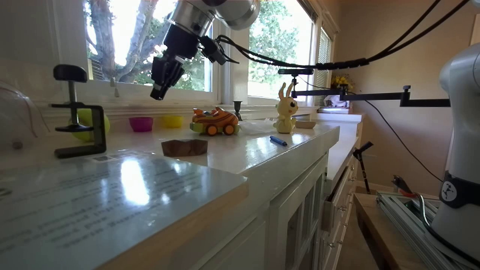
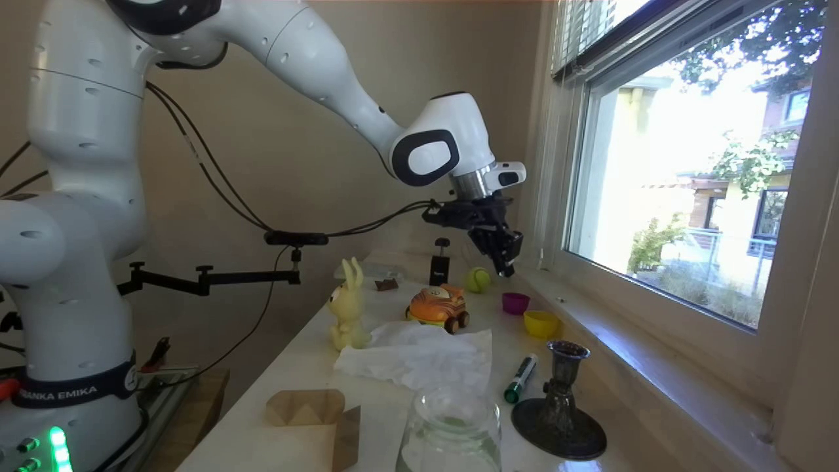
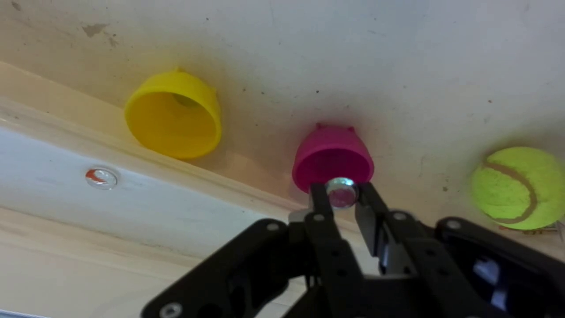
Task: Put the shiny object in the purple vessel.
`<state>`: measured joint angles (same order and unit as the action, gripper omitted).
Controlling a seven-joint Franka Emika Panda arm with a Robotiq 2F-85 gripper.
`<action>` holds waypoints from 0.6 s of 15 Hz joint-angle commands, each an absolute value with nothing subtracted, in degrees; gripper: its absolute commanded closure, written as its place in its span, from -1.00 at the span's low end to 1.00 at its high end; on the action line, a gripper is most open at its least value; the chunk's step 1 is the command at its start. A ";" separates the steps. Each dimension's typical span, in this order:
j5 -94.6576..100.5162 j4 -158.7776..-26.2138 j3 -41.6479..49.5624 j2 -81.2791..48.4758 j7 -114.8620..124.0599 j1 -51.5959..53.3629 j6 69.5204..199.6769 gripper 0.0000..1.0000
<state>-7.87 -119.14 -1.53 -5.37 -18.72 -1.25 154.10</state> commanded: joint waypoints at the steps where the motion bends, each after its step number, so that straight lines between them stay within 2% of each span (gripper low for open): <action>1: -8.43 -119.59 -1.76 -4.99 -20.05 -1.56 154.43 0.89; 9: -8.77 -119.54 -1.84 -4.90 -20.41 -1.60 153.80 0.89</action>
